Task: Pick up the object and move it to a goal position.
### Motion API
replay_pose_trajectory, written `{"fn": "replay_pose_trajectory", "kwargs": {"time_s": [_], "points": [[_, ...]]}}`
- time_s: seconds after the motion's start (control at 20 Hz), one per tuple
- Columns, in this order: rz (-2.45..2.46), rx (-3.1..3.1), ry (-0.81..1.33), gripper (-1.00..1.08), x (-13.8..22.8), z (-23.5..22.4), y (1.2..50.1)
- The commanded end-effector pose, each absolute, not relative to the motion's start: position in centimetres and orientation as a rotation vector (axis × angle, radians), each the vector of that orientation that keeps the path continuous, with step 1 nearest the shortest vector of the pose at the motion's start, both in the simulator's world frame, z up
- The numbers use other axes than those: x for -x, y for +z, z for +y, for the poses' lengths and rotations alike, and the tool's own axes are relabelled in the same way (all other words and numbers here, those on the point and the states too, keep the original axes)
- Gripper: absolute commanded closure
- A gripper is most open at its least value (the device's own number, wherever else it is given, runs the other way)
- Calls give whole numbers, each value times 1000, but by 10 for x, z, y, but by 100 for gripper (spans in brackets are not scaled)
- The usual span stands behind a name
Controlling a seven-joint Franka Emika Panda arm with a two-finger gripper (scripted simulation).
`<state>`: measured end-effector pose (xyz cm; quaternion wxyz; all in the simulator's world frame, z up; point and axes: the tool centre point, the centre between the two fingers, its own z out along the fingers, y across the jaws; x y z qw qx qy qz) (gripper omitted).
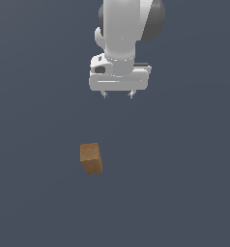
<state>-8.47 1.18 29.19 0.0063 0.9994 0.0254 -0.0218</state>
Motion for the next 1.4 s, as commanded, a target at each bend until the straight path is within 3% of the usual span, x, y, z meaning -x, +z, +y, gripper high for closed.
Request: {"fn": "replay_pose_trajectory", "kwargs": {"time_s": [0.0, 0.8, 1.35], "points": [[79, -3127, -68, -92, 85, 12, 292], [57, -3150, 10, -92, 70, 18, 311], [90, -3150, 9, -92, 27, -3, 294]]}}
